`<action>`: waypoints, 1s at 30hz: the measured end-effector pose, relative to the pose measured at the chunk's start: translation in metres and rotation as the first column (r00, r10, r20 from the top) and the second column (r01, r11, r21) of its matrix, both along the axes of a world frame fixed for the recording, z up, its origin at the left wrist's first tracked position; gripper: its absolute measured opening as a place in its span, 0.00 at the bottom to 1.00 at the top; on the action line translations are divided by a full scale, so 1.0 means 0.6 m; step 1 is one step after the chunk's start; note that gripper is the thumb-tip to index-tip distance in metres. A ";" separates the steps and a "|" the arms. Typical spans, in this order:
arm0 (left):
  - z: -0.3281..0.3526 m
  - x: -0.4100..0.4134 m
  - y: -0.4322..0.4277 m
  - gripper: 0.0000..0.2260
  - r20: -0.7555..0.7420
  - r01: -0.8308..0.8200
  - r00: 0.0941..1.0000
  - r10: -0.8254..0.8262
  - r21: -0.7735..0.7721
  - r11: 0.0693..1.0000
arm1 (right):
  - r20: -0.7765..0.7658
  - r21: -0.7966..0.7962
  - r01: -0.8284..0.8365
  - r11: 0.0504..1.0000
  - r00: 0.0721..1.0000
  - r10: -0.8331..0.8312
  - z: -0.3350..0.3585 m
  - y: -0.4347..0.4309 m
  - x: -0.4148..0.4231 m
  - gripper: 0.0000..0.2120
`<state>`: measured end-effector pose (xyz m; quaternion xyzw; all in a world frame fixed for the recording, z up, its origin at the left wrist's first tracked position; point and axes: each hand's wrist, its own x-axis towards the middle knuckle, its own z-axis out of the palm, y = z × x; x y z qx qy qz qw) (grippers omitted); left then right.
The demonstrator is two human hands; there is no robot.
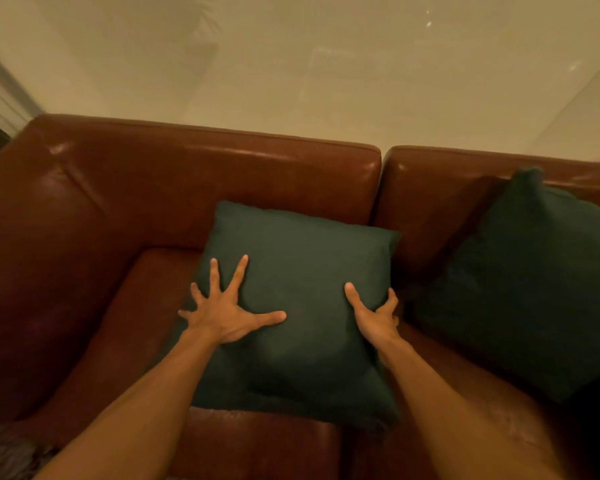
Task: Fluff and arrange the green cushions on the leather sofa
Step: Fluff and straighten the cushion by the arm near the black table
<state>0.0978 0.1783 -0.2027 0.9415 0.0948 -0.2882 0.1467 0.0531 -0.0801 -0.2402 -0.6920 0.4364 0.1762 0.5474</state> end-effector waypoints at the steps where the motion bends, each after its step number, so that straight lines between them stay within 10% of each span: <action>1: -0.005 0.002 0.004 0.60 0.011 -0.043 0.999 0.043 -0.032 0.999 | 0.008 0.019 0.032 0.999 0.999 -0.032 -0.006 0.001 0.003 0.59; 13: -0.037 0.034 0.059 0.73 -0.079 -0.491 0.866 0.494 -0.330 0.807 | 0.109 -0.069 0.093 0.993 0.990 -0.085 0.003 0.007 -0.003 0.60; 30: -0.025 -0.074 0.188 0.45 -0.144 -0.634 0.489 0.860 -0.736 0.237 | 0.433 -0.387 -0.197 0.901 0.823 0.366 0.143 0.182 0.088 0.19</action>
